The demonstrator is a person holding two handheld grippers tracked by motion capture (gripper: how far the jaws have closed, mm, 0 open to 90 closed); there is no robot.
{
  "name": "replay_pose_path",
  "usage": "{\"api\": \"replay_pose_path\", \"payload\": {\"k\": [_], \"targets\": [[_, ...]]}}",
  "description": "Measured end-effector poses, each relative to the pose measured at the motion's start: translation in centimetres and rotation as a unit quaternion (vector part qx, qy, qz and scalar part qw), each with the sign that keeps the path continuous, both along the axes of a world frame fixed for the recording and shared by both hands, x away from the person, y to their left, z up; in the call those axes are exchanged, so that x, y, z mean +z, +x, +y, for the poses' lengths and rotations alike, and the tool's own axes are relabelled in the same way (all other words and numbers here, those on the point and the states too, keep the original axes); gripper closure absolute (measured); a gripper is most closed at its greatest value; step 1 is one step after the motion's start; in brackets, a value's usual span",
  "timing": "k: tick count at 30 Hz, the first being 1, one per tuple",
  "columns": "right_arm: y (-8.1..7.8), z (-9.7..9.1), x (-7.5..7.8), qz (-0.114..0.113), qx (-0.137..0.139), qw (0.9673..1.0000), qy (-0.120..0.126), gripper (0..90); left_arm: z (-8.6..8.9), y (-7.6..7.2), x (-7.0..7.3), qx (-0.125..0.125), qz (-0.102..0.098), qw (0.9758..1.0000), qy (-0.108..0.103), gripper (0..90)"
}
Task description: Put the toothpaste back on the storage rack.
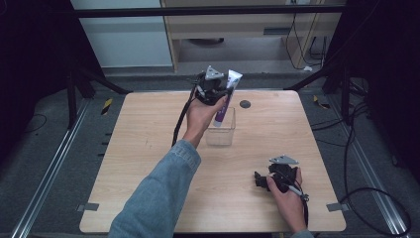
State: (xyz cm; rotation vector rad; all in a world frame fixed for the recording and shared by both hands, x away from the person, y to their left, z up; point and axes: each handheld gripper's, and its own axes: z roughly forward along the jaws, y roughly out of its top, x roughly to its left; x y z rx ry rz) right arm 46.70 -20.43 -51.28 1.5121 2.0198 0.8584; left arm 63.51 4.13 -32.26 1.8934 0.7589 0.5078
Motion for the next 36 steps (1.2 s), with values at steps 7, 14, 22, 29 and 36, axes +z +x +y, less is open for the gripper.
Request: {"api": "replay_pose_path", "payload": {"k": [7, 14, 22, 29, 36], "targets": [[0.0, 0.0, 0.0, -0.001, 0.001, 1.0, -0.001, 0.3, 0.1, 0.5, -1.3, 0.003, 0.002, 1.0, 0.0, 79.0], [0.0, 0.0, 0.0, -0.002, 0.0, 1.0, 0.0, 0.3, 0.2, 0.6, -2.5, 0.004, 0.0, 1.0, 0.001, 79.0], [0.0, 0.0, 0.0, -0.002, 0.001, 1.0, 0.0, 0.3, -0.1, 0.3, -3.7, -0.004, -0.003, 0.9999, 0.016, 79.0], [0.0, 0.0, 0.0, -0.002, 0.0, 1.0, 0.001, 0.3, -0.1, 0.3, -4.8, -0.002, 0.002, 0.9998, 0.022, 78.9], [0.0, 0.0, 0.0, -0.002, 0.0, 1.0, 0.001, 0.3, 0.2, 0.1, -5.8, 0.0, 0.008, 0.9996, 0.025, 78.9]]}}
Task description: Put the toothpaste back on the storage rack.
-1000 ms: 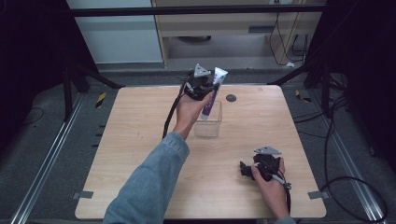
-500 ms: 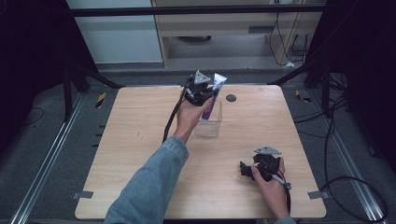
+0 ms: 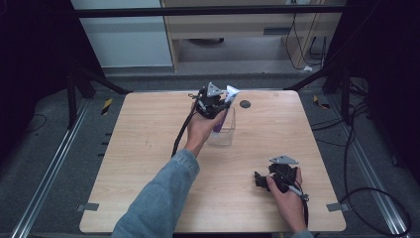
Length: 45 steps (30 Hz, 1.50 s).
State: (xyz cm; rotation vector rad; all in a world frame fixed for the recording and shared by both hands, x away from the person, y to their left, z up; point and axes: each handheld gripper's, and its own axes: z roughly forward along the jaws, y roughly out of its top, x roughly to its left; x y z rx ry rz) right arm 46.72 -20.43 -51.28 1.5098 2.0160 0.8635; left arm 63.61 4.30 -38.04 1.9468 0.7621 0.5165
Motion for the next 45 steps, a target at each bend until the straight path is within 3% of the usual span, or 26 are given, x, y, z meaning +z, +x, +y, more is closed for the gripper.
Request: {"api": "replay_pose_path", "payload": {"k": [32, 45], "targets": [[0.0, 0.0, 0.0, 0.0, 0.0, 1.0, 0.0, 0.3, -0.6, 0.3, -2.0, 0.009, 0.022, 0.9991, 0.034, 78.8], [0.0, 0.0, 0.0, -0.001, 0.0, 1.0, 0.0, 0.3, -1.0, 0.4, -2.2, 0.011, 0.025, 0.999, 0.036, 78.5]]}}
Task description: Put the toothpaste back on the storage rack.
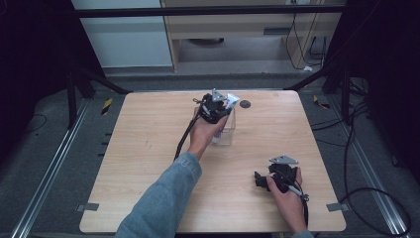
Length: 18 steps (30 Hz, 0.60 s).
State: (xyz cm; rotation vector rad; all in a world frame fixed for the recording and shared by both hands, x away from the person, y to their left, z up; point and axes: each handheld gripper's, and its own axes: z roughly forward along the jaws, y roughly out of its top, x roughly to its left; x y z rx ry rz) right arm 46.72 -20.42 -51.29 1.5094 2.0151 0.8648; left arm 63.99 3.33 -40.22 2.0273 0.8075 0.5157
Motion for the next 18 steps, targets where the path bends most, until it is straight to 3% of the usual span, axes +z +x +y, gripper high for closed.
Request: {"api": "replay_pose_path", "payload": {"k": [9, 18], "targets": [[0.0, -0.01, 0.0, 0.0, 0.0, 1.0, 0.0, 0.3, -0.65, 0.15, 0.04, 0.002, 0.005, 0.9999, 0.011, 78.1], [0.0, 0.0, 0.0, 0.0, 0.0, 1.0, 0.0, 0.3, -0.85, 0.45, -0.08, 0.005, 0.012, 0.9999, 0.008, 77.5]]}}
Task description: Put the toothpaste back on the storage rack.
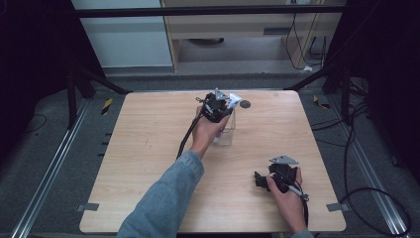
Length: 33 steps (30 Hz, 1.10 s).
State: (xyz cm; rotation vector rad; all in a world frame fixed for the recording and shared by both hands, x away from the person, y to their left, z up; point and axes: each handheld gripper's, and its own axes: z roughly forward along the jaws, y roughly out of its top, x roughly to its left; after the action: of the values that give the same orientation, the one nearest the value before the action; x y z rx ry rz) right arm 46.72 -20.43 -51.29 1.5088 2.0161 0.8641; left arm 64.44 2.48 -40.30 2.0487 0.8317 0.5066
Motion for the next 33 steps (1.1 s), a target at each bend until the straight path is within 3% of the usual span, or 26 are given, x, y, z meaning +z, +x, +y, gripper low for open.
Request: {"api": "replay_pose_path", "payload": {"k": [23, 33], "targets": [[0.0, 0.0, 0.0, 0.0, 0.0, 1.0, 0.0, 0.3, 0.0, 0.17, -0.16, -0.001, 0.005, 1.0, -0.006, 74.1], [0.0, 0.0, 0.0, 0.0, 0.0, 1.0, 0.0, 0.3, 0.12, 0.15, -0.02, 0.006, -0.002, 1.0, -0.003, 66.1]]}}
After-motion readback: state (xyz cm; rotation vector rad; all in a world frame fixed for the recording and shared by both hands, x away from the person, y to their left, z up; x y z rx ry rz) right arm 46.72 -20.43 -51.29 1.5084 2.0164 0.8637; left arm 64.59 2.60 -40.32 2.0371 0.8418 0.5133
